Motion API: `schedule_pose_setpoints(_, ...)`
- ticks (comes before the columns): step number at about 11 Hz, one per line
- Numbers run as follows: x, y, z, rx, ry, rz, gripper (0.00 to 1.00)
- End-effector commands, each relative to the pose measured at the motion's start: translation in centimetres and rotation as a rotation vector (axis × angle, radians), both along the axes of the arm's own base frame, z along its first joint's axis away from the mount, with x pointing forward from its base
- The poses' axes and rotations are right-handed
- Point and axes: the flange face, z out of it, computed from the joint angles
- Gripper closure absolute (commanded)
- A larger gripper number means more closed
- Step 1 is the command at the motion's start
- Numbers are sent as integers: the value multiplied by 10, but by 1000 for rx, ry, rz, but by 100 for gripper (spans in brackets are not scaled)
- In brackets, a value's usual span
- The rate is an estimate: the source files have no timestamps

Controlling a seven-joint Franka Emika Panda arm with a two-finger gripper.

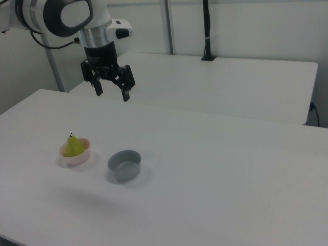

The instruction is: Place the pear in the bowl

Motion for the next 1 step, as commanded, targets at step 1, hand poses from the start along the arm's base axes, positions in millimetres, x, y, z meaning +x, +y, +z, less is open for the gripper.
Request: schedule_pose_setpoints(1, 1, 4, 4, 8, -4, -8, 0)
